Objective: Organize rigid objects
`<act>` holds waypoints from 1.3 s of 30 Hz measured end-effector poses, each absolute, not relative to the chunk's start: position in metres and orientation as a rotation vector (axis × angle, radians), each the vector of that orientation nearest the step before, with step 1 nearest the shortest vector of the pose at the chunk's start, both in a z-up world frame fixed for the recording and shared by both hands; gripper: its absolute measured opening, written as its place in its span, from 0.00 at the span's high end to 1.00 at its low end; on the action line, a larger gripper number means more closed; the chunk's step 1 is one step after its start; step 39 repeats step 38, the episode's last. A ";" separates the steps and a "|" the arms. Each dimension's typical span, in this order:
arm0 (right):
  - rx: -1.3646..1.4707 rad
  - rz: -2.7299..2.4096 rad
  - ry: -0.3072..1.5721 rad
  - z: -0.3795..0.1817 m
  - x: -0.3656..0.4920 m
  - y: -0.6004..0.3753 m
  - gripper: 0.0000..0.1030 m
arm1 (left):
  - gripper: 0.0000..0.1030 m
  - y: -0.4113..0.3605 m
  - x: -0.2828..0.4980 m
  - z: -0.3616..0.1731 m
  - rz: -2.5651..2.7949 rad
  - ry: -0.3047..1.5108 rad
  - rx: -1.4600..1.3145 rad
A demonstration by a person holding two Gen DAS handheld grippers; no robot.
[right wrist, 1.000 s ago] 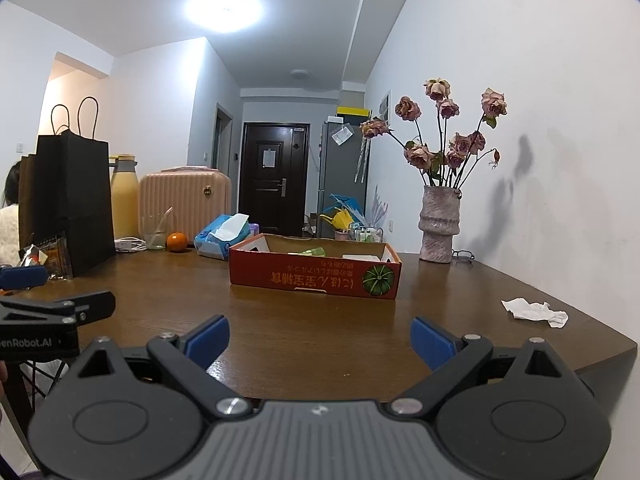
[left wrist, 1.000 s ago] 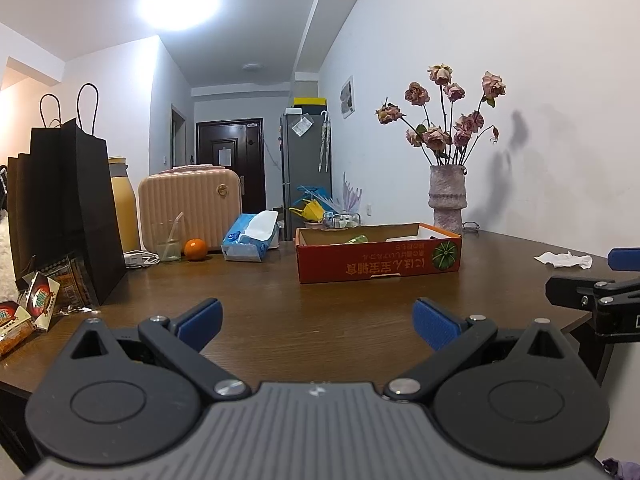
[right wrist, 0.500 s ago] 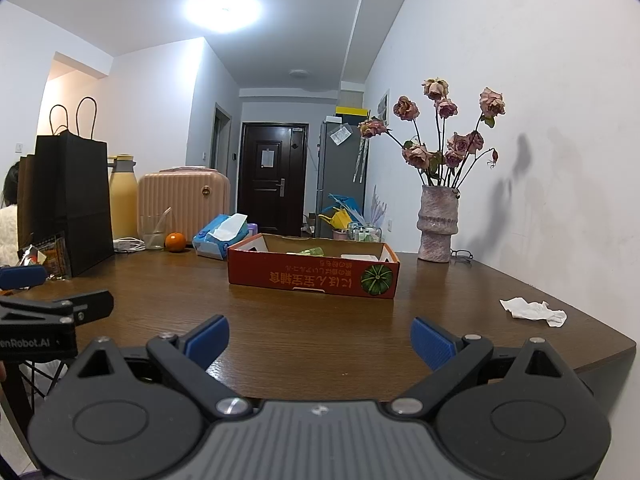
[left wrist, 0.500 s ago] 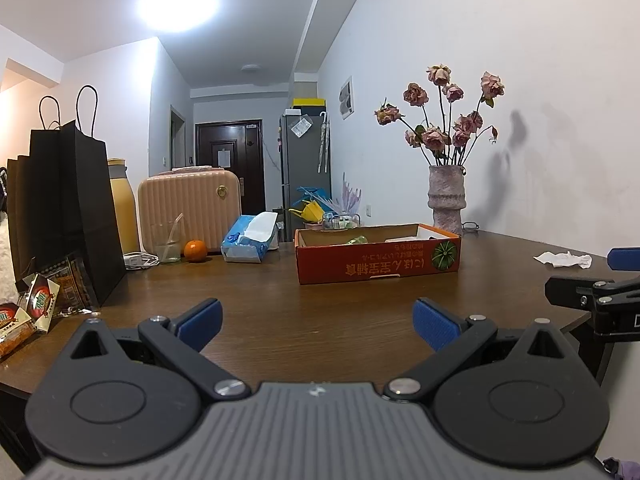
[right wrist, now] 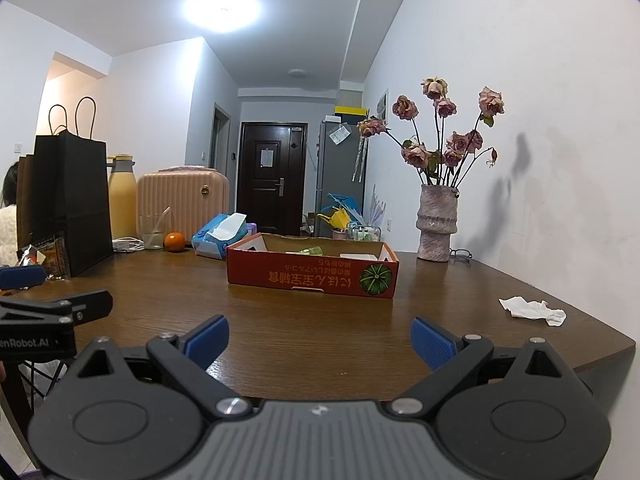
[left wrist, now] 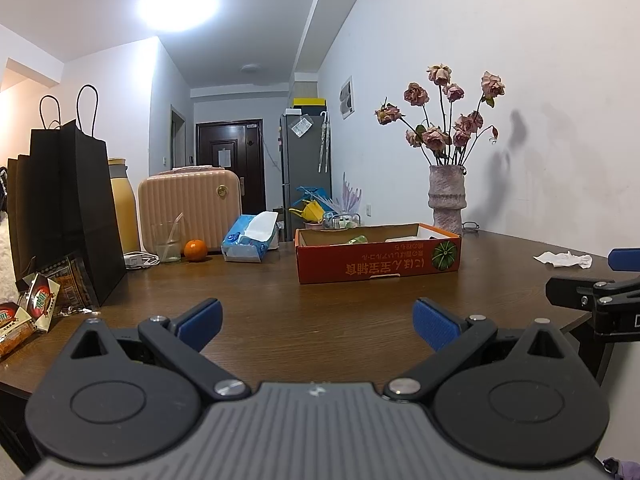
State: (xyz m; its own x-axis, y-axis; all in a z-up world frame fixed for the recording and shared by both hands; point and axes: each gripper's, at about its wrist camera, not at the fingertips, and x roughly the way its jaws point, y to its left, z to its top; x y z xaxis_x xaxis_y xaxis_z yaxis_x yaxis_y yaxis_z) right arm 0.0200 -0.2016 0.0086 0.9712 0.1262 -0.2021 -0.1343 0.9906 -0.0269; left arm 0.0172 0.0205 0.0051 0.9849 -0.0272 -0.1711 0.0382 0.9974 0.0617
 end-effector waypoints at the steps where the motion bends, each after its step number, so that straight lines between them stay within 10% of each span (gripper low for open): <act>1: -0.040 0.131 0.201 0.009 0.020 -0.202 0.05 | 0.00 0.020 0.017 0.005 -0.034 0.171 0.065; 39: -0.040 0.123 0.211 0.004 0.022 -0.206 0.05 | 0.00 0.017 0.016 0.007 -0.034 0.173 0.060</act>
